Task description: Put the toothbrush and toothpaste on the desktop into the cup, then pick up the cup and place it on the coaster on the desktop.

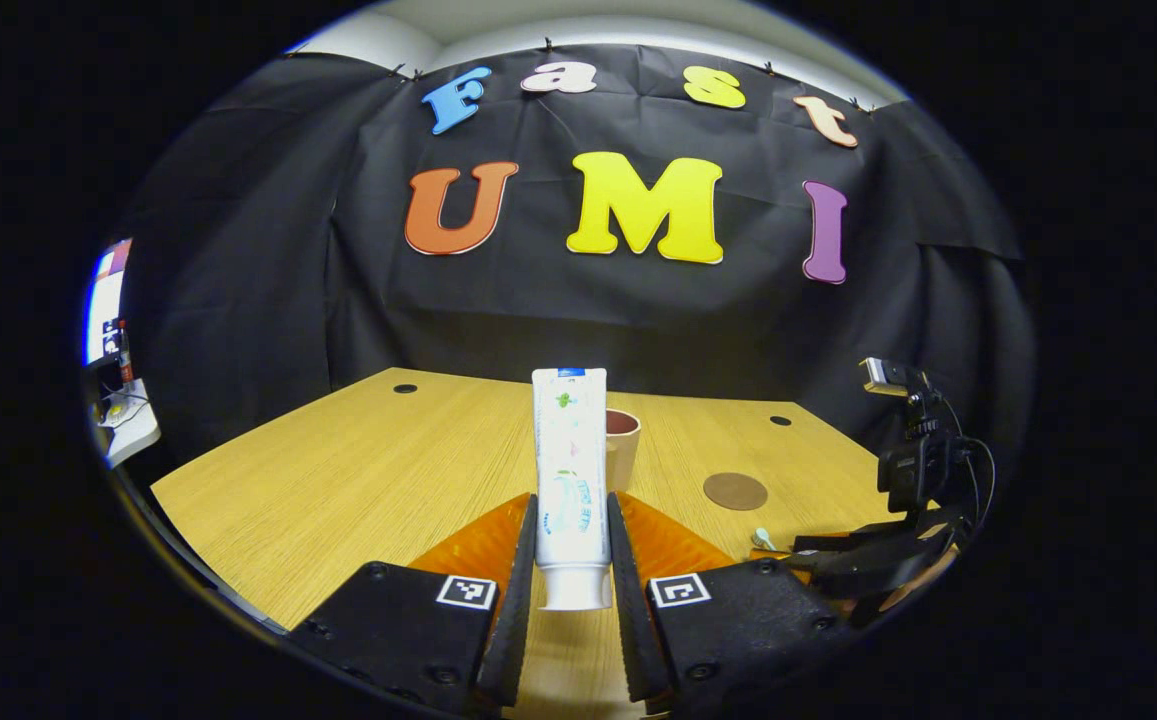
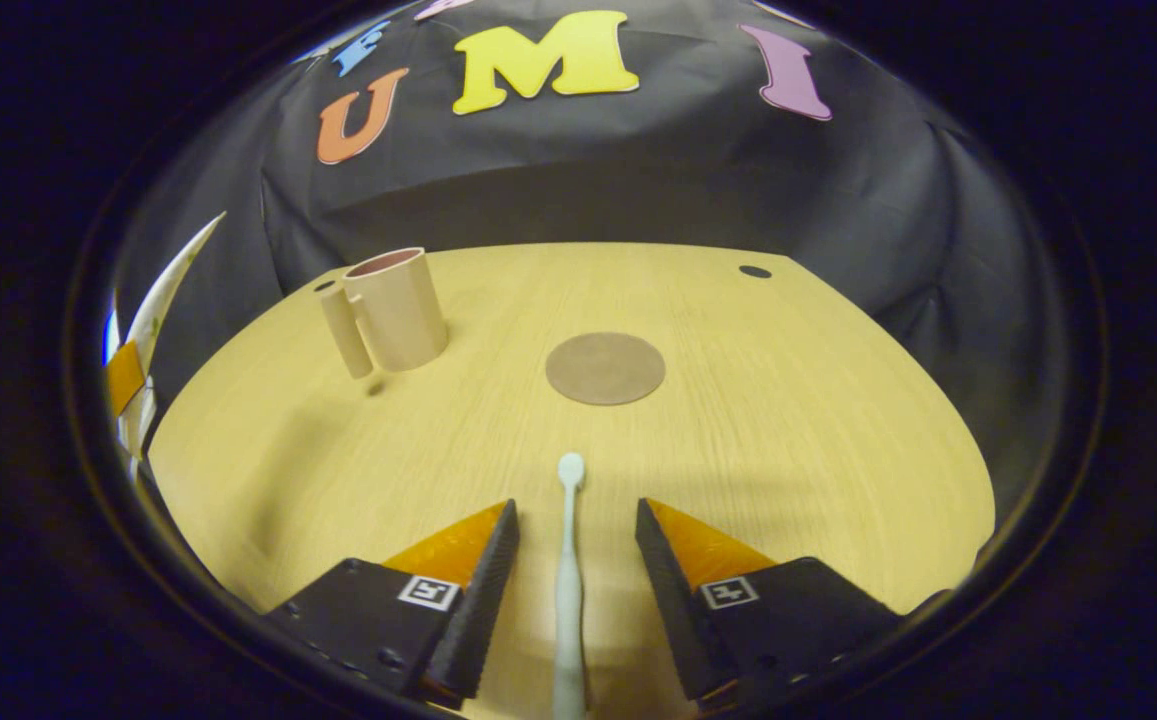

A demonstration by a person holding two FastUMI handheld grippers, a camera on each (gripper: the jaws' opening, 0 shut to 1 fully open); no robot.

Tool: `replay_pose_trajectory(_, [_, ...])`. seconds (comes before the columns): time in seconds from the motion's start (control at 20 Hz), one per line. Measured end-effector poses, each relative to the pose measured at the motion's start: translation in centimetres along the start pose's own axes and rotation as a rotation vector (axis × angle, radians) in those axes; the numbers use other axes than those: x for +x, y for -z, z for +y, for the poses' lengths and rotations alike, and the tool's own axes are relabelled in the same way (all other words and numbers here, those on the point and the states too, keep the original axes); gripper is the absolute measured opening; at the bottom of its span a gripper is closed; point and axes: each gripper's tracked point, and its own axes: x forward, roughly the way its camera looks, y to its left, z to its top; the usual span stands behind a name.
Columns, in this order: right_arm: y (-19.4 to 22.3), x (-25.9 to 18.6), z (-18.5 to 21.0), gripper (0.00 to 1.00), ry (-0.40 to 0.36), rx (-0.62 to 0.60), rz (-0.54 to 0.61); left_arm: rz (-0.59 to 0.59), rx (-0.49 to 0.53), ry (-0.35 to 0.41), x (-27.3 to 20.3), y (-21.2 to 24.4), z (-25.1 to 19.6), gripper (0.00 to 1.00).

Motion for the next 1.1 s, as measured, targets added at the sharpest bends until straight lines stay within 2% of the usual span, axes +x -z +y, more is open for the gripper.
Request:
replay_pose_trajectory(0.05, [0.0,0.1,-0.2,0.54,-0.008,0.008,0.01,-0.002,-0.001,0.001,0.0,-0.1,0.0,0.42])
replay_pose_trajectory(0.1, [0.0,0.1,-0.6,0.42,-0.006,0.038,0.018,-0.005,-0.003,0.004,0.0,-0.3,0.0,0.42])
replay_pose_trajectory(0.15, [-0.1,0.4,-1.2,0.25,0.0,0.073,0.023,-0.005,-0.009,0.004,-0.1,-0.3,0.1,0.42])
replay_pose_trajectory(0.25, [-0.4,0.2,-1.4,0.02,-0.041,0.163,0.035,0.002,-0.012,-0.001,0.0,-0.3,0.4,0.42])
replay_pose_trajectory(0.4, [-0.1,-0.1,-1.3,0.01,-0.054,0.142,0.041,0.021,-0.019,-0.012,0.2,0.2,0.8,0.42])
replay_pose_trajectory(0.55, [-0.2,-1.3,-0.4,0.0,-0.1,0.136,0.018,0.022,-0.019,-0.018,0.4,0.2,1.0,0.42])
replay_pose_trajectory(0.7, [-2.4,-3.7,-0.8,0.0,-0.095,0.112,-0.111,-0.003,-0.008,-0.019,0.4,-0.4,1.2,0.42])
replay_pose_trajectory(0.95, [-7.0,-10.2,-0.7,0.0,-0.083,0.051,-0.37,-0.005,-0.023,-0.013,0.2,-0.9,1.4,0.42])
replay_pose_trajectory(1.1, [-7.9,-13.3,-0.1,0.0,-0.075,-0.004,-0.462,-0.053,0.005,-0.012,-0.4,-1.8,1.5,0.42])
